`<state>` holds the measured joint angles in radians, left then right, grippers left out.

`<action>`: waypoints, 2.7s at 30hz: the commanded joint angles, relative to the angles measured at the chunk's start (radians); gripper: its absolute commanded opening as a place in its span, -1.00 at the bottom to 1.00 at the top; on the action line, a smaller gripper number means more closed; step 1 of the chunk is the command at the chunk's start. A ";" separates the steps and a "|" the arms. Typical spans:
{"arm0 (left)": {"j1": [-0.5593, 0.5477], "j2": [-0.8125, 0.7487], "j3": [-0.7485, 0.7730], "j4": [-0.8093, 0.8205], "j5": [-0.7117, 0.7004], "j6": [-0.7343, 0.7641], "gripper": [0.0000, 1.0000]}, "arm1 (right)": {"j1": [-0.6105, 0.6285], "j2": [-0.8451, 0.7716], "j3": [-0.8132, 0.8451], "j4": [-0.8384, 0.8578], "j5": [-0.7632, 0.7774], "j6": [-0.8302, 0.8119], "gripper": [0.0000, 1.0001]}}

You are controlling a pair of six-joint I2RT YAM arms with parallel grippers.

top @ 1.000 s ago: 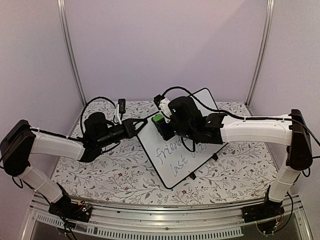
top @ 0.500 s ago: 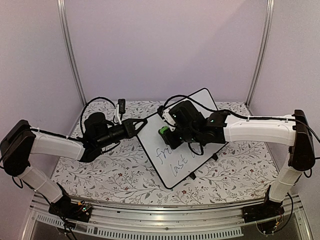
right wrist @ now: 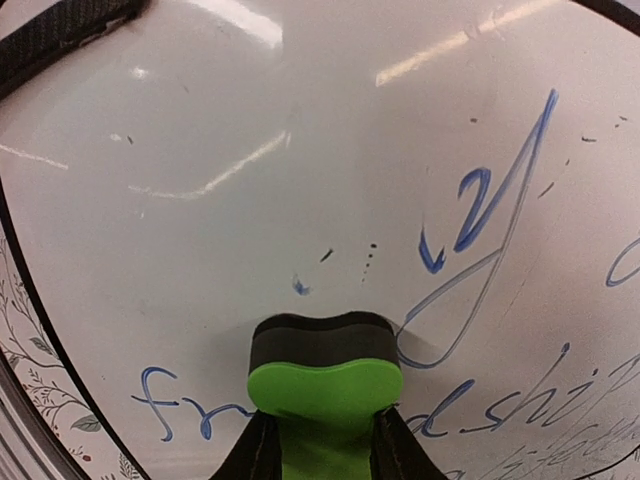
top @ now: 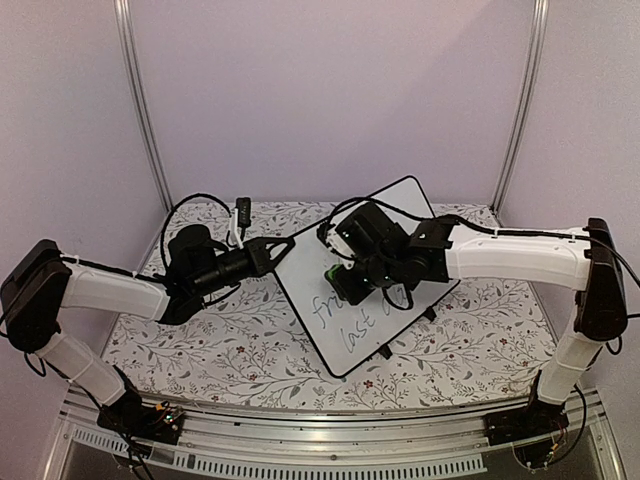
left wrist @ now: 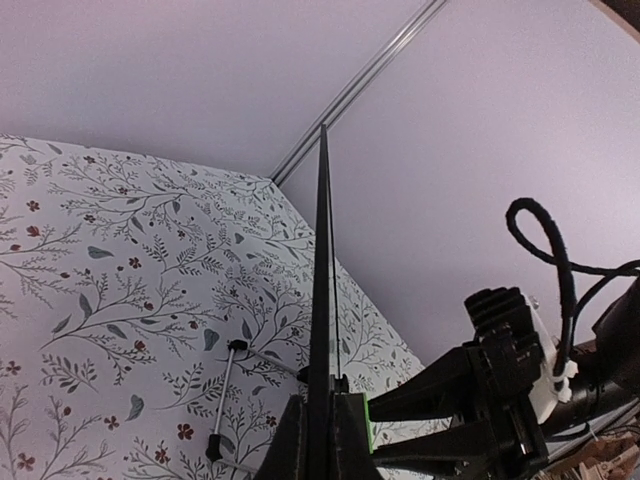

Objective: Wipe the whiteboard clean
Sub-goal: Erase the whiteboard at the center of the board, then place the whiteboard eraser at the center of the board.

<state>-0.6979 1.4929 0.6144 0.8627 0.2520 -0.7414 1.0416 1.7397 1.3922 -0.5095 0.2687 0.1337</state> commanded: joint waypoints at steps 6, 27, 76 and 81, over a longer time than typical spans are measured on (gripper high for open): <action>-0.028 0.009 -0.008 0.035 0.090 0.067 -1.00 | -0.058 0.134 0.195 -0.101 0.069 -0.044 -0.43; -0.028 0.024 -0.005 0.039 0.094 0.063 -1.00 | 0.021 0.116 0.137 -0.230 0.114 0.006 -0.44; -0.011 -0.062 -0.047 0.029 0.018 0.076 0.52 | 0.024 -0.396 -0.463 -0.300 -0.074 0.429 -0.31; -0.010 -0.062 -0.048 0.030 0.018 0.077 0.53 | 0.024 -0.342 -0.528 -0.265 -0.069 0.472 -0.07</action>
<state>-0.7097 1.4490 0.5777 0.8780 0.2768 -0.6765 1.0615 1.3701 0.9005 -0.8047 0.2008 0.5339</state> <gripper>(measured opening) 0.763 0.425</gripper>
